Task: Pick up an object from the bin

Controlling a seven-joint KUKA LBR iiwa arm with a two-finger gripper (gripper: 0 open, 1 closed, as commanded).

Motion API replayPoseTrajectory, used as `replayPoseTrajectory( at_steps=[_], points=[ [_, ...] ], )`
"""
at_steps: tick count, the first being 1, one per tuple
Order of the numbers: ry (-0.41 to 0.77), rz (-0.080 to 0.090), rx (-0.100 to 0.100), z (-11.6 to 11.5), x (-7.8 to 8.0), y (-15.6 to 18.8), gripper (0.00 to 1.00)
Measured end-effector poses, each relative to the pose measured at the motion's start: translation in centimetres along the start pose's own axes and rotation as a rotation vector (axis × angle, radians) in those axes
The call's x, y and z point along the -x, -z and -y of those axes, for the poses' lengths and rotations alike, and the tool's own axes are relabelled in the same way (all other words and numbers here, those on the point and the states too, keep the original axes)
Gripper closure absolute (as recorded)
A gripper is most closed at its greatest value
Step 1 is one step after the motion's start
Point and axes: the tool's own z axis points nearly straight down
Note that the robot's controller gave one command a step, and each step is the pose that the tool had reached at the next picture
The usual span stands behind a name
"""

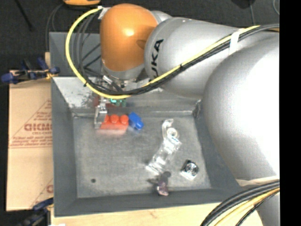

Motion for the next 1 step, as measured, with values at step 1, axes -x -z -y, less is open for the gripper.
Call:
replayPoseTrajectory(
  at_steps=[1],
  points=[
    [0.006, 0.011, 0.002, 7.47, 0.53, -11.87, 0.0]
  ],
)
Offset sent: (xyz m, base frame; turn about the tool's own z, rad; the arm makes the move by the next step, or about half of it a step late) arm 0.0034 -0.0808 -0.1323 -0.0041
